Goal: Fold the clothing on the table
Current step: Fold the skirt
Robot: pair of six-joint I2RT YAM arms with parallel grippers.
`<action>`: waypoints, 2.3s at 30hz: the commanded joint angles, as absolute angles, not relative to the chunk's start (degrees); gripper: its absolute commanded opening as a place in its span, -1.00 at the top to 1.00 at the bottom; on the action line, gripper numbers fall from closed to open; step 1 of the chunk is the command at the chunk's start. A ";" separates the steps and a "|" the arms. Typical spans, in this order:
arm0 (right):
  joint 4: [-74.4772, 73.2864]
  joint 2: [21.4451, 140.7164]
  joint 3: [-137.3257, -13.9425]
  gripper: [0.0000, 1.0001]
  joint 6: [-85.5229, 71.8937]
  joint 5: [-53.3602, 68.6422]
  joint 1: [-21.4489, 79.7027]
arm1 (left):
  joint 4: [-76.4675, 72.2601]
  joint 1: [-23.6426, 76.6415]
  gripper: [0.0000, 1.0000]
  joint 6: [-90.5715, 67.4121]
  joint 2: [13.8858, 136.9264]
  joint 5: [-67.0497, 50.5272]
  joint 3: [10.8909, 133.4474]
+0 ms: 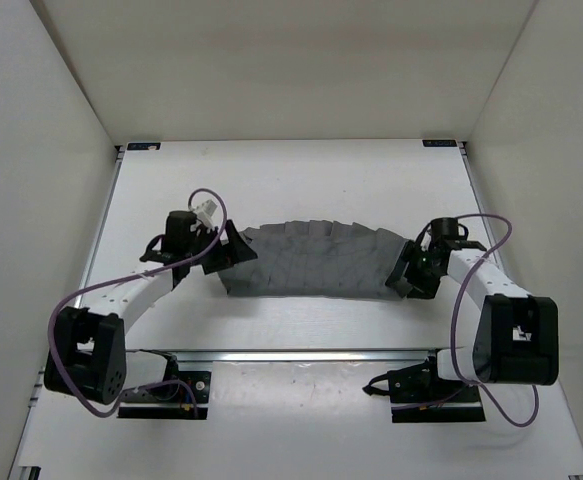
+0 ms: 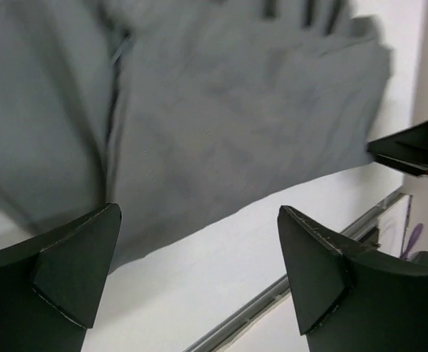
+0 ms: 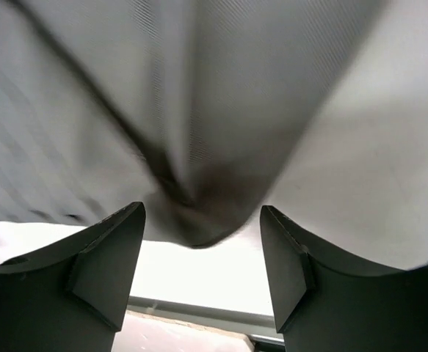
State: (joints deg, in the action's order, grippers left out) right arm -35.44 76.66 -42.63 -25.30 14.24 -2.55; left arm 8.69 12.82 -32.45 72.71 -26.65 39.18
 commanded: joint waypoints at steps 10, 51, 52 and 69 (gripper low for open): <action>-27.34 83.41 -40.26 0.68 -28.65 19.77 -3.25 | 10.11 16.87 0.56 -34.98 80.67 -18.46 34.72; -25.92 115.48 -85.69 1.00 -27.25 17.58 46.32 | 7.92 22.86 0.94 -43.41 95.45 -17.75 44.31; -26.97 117.23 -86.82 1.00 -26.29 17.23 46.06 | 6.52 22.16 0.69 -44.11 94.75 -19.67 43.08; -38.06 115.42 -100.11 0.21 -26.54 10.70 46.93 | 10.46 8.80 -0.98 -54.13 57.94 -5.54 34.38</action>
